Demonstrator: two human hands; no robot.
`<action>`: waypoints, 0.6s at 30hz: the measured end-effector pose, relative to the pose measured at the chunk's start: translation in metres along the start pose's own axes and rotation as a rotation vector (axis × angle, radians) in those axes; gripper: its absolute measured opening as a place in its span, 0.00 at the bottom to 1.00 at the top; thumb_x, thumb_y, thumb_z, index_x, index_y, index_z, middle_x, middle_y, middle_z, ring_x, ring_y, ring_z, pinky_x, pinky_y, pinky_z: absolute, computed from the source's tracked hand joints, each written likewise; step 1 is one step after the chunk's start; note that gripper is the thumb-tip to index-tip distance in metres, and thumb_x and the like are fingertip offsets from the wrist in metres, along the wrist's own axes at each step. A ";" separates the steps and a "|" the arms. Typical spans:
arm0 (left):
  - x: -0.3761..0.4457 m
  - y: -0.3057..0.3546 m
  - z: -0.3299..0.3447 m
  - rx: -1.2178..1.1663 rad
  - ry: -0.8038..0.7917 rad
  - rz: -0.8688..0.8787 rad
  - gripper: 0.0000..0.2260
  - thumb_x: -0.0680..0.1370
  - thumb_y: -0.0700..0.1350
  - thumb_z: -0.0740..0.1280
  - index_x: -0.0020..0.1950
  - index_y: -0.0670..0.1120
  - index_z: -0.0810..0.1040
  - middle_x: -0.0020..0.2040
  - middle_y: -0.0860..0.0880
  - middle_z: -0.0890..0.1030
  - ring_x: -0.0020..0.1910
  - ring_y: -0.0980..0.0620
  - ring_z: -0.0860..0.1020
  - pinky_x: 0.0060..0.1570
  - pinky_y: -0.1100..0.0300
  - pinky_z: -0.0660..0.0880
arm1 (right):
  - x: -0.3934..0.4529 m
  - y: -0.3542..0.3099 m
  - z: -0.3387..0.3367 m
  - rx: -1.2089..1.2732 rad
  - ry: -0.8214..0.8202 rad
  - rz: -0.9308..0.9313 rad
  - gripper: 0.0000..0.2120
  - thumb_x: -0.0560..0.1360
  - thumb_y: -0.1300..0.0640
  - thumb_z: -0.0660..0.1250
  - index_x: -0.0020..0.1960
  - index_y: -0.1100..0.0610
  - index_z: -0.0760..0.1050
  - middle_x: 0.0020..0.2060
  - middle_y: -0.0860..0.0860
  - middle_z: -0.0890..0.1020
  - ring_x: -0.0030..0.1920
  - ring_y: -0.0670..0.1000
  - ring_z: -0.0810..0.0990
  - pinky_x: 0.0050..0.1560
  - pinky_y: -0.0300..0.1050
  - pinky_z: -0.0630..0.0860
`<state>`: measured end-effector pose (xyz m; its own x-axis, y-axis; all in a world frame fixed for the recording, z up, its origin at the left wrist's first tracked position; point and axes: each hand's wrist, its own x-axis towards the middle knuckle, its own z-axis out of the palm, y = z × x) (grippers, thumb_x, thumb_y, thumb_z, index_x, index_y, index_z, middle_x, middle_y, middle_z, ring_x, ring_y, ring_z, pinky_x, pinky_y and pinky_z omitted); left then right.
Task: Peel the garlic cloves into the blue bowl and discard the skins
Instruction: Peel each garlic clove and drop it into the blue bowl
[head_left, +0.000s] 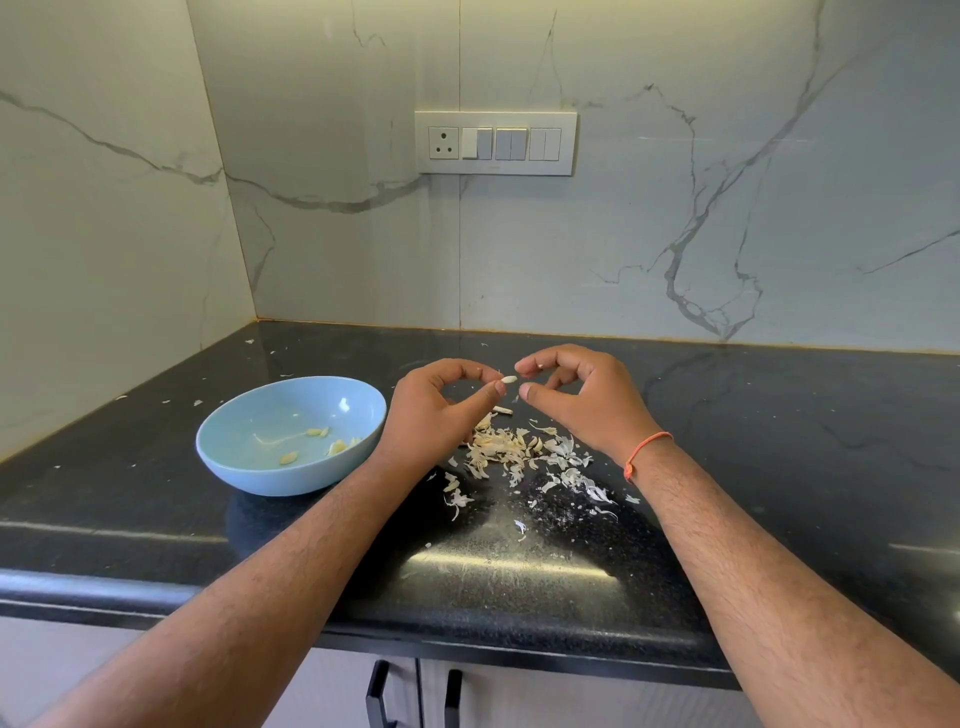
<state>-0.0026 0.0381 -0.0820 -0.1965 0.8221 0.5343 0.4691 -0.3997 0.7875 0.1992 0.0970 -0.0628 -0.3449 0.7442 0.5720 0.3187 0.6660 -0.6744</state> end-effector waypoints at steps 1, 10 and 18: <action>0.000 -0.001 0.000 0.006 0.001 0.006 0.03 0.78 0.50 0.77 0.49 0.53 0.87 0.50 0.60 0.87 0.27 0.46 0.82 0.32 0.59 0.78 | 0.000 0.000 0.000 -0.004 0.009 -0.004 0.04 0.76 0.53 0.77 0.49 0.46 0.87 0.43 0.39 0.86 0.40 0.45 0.81 0.47 0.34 0.77; -0.005 -0.003 0.003 0.154 0.057 0.162 0.03 0.79 0.49 0.75 0.52 0.54 0.85 0.49 0.59 0.85 0.27 0.58 0.76 0.32 0.67 0.71 | -0.003 -0.002 0.001 -0.058 -0.012 -0.028 0.02 0.75 0.53 0.77 0.46 0.46 0.87 0.41 0.41 0.86 0.41 0.47 0.83 0.46 0.40 0.79; -0.016 0.030 -0.008 0.333 0.096 0.295 0.04 0.81 0.46 0.74 0.55 0.49 0.85 0.49 0.57 0.82 0.37 0.69 0.75 0.39 0.74 0.67 | -0.008 -0.021 0.002 0.019 0.074 -0.051 0.03 0.75 0.55 0.77 0.44 0.47 0.86 0.39 0.37 0.84 0.39 0.43 0.79 0.41 0.38 0.77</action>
<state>0.0076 0.0098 -0.0643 -0.0846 0.6453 0.7593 0.7650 -0.4462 0.4644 0.1936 0.0770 -0.0542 -0.2944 0.7112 0.6384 0.2854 0.7030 -0.6515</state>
